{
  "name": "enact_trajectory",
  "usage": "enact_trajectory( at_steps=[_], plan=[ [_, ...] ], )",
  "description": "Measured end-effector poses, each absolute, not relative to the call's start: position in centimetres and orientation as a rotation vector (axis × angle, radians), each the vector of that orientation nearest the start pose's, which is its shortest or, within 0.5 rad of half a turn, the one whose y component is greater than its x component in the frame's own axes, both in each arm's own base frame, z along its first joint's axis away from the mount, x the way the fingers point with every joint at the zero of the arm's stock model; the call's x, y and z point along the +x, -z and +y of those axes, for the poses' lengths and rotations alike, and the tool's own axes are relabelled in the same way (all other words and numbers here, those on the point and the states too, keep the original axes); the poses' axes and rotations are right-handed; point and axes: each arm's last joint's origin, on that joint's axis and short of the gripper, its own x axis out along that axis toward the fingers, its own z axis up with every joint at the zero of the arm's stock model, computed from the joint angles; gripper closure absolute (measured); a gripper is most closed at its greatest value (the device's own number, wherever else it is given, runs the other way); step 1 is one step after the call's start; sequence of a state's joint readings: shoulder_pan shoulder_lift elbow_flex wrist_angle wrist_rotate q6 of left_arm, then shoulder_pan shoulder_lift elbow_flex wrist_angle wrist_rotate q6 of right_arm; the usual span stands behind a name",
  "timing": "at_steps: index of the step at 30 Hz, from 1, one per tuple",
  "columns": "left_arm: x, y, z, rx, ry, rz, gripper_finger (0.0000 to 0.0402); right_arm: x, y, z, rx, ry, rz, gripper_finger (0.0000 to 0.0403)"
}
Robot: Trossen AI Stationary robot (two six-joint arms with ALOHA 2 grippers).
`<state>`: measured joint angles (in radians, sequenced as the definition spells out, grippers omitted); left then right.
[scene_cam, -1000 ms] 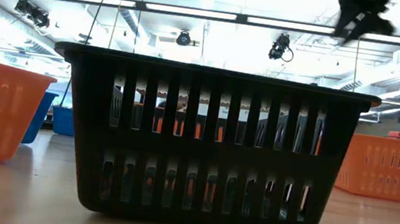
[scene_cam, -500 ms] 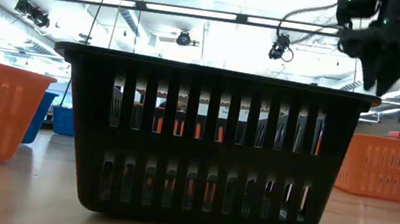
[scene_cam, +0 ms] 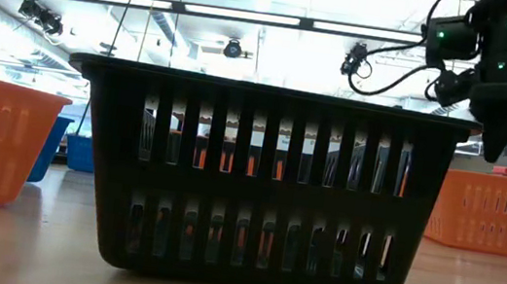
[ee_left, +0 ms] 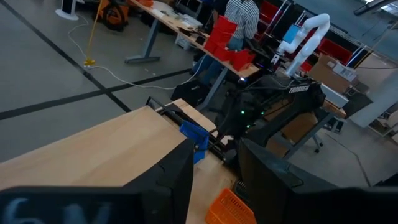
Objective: Stack baskets on shelf by color
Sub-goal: Put the top right blue bin on the shelf
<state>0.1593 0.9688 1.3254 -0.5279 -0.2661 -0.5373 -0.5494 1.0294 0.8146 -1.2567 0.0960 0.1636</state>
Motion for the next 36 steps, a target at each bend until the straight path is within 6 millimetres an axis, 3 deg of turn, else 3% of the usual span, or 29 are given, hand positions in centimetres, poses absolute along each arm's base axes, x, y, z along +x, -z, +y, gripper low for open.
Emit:
enact_trajectory(
  at_steps=[15, 20, 25, 36],
  plan=[
    [16.9, -44.3, 3.5, -0.543, -0.471, 0.087, 0.0263, 13.7, -24.3, -9.1, 0.704, 0.936, 1.102, 0.0176],
    [16.9, -44.3, 3.5, -0.553, -0.472, 0.085, 0.0263, 13.6, -22.1, -9.0, 0.825, 1.038, 1.109, 0.0176],
    [17.0, -44.3, 3.4, -0.590, -0.456, 0.084, 0.0266, 14.2, -20.4, -9.1, 0.951, 1.012, 1.037, 0.0176],
    [17.1, -44.2, 2.8, -0.595, -0.421, 0.099, 0.0268, 15.2, -18.9, -9.9, 0.906, 1.034, 1.043, 0.0176]
  ],
)
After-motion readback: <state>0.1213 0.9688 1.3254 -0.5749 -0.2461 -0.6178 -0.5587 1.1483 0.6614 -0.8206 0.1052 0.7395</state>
